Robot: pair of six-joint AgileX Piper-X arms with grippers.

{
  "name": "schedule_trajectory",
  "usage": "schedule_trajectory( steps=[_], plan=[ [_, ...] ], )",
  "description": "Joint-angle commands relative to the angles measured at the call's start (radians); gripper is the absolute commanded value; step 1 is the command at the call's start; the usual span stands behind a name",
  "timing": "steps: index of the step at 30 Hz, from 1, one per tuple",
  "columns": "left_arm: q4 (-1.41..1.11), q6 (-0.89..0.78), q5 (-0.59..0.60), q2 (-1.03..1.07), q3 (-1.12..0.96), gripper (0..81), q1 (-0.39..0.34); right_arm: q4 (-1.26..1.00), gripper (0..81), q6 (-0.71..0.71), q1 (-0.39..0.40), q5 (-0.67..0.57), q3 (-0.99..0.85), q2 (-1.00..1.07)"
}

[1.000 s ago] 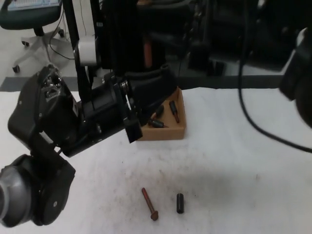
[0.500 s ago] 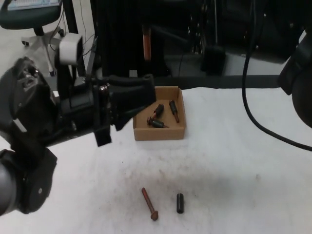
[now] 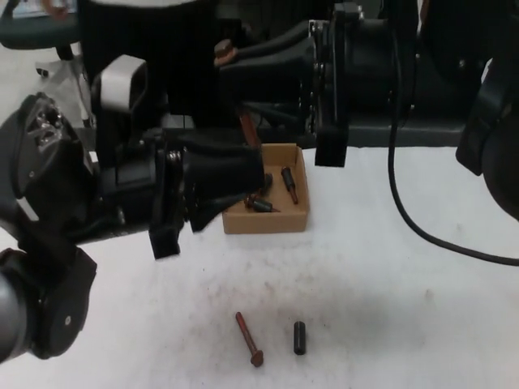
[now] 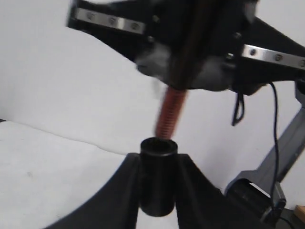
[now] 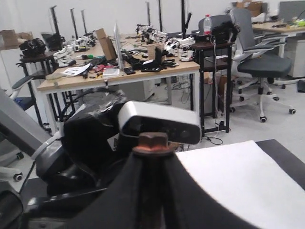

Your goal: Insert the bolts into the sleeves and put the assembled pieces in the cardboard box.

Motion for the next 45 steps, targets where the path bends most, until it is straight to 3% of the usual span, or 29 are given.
schedule_trajectory(
  steps=[1, 12, 21, 45],
  plan=[
    [-0.019, -0.007, 0.029, -0.015, -0.001, 0.0, -0.012, -0.017, 0.8, -0.010, -0.005, 0.016, -0.001, -0.009],
    [-0.019, 0.002, 0.017, -0.015, -0.001, 0.0, -0.011, -0.012, 0.8, 0.019, -0.005, 0.000, -0.001, -0.009],
    [-0.019, 0.091, -0.091, -0.015, -0.001, 0.0, -0.011, -0.012, 0.8, 0.024, -0.005, -0.007, -0.001, -0.009],
    [-0.204, 0.028, -0.264, -0.015, -0.001, 0.0, -0.011, -0.012, 0.8, 0.024, -0.005, -0.007, -0.001, -0.009]
  ],
)
